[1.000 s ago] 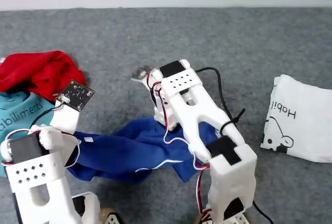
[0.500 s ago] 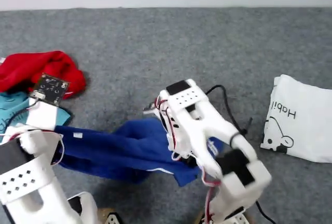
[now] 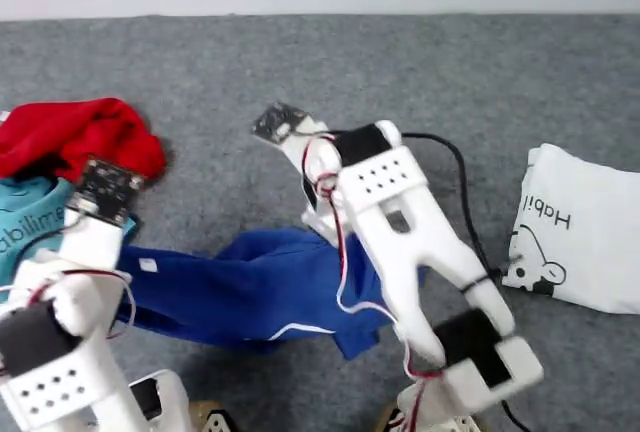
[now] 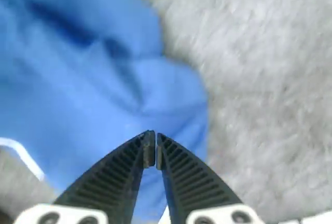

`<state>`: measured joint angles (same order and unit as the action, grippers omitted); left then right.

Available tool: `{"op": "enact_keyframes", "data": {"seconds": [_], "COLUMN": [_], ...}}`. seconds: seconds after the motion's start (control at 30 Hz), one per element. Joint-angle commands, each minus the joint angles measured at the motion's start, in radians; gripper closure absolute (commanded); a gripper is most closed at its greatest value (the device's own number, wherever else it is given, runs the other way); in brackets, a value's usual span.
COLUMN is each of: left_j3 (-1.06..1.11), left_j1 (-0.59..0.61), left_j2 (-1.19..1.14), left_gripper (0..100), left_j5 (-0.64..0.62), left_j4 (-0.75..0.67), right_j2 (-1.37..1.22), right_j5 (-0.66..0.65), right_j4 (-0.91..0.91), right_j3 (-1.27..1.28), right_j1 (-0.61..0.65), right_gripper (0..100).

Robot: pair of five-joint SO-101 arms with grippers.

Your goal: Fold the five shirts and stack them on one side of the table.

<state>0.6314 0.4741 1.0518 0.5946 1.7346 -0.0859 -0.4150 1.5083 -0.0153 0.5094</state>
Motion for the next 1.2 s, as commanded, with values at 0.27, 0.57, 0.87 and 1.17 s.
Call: {"op": "enact_keyframes", "data": {"seconds": [0.27,0.57,0.87,1.17], "left_j3": [0.073,0.074,0.068,0.067], "left_j1": [-0.048,-0.048,-0.048,-0.048], "left_j2": [0.169,0.175,0.175,0.176], "left_gripper": [99,99,99,99], "left_j5": [0.002,0.002,0.002,0.002], "left_j4": [0.011,0.009,0.009,0.009], "right_j2": [-0.364,-0.248,0.151,0.255], "right_j5": [0.118,0.117,0.032,0.038], "right_j4": [0.185,0.289,0.286,0.263], "right_j3": [-0.295,-0.014,0.405,0.178], "right_j1": [0.124,0.136,0.099,-0.012], "right_gripper": [99.0,99.0,99.0,96.5]}}
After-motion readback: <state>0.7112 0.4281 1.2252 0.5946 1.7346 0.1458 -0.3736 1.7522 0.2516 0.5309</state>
